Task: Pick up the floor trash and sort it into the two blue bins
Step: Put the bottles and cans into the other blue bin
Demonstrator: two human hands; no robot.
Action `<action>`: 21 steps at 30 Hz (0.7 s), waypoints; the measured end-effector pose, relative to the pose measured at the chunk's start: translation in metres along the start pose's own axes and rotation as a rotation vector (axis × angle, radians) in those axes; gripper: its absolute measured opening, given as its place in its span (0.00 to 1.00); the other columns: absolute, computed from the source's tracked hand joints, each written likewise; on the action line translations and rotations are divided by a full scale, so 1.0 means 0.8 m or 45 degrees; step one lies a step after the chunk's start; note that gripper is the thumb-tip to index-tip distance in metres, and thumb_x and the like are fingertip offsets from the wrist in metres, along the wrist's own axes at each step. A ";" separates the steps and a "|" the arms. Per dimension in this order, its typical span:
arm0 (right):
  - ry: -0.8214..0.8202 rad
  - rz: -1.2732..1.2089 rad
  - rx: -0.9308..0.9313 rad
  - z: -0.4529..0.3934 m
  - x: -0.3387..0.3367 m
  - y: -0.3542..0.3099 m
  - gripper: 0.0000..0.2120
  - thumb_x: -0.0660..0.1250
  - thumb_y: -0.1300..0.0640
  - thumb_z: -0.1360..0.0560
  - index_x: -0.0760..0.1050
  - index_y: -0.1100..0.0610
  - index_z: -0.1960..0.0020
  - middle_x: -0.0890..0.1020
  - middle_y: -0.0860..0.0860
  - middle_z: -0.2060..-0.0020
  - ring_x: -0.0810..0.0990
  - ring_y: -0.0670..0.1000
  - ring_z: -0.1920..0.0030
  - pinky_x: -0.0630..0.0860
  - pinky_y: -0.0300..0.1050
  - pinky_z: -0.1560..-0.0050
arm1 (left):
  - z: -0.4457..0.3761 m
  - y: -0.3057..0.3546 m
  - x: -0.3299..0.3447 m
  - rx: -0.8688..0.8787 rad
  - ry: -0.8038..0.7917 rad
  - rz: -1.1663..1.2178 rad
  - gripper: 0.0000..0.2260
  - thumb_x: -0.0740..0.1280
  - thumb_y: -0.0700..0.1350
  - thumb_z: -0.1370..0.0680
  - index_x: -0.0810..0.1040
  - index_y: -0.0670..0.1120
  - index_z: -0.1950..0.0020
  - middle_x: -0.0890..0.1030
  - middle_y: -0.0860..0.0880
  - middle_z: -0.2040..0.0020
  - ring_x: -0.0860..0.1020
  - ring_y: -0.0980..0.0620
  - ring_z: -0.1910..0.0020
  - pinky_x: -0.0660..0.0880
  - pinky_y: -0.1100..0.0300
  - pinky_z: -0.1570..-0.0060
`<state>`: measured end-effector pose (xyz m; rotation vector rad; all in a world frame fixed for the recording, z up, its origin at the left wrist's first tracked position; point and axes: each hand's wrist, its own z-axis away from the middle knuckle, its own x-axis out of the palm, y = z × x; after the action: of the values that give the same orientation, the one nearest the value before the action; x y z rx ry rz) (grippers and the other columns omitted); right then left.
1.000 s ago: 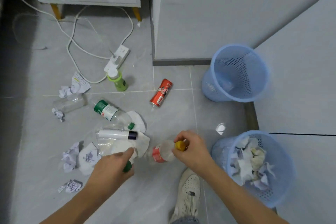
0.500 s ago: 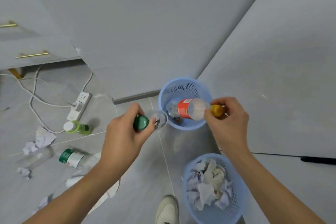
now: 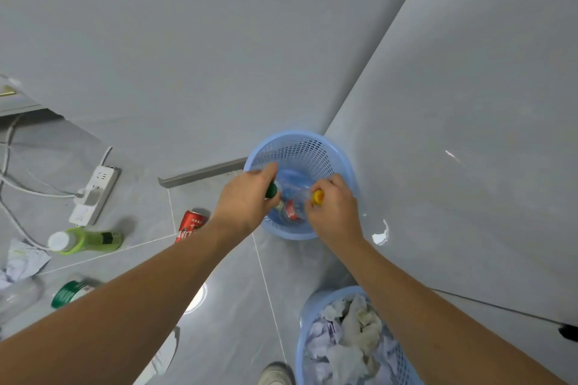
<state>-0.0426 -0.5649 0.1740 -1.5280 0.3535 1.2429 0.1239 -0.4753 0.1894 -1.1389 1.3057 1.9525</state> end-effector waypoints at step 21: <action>-0.185 0.670 -0.078 0.029 0.007 -0.018 0.22 0.72 0.45 0.28 0.72 0.54 0.39 0.73 0.56 0.43 0.77 0.60 0.47 0.72 0.50 0.58 | 0.053 -0.006 0.026 -0.022 -0.103 -0.235 0.16 0.62 0.49 0.21 0.66 0.48 0.34 0.77 0.46 0.44 0.76 0.44 0.46 0.77 0.51 0.61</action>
<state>-0.0417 -0.5378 0.1803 -1.4300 0.6540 1.7767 0.1021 -0.4348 0.1769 -1.1337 1.1028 1.8583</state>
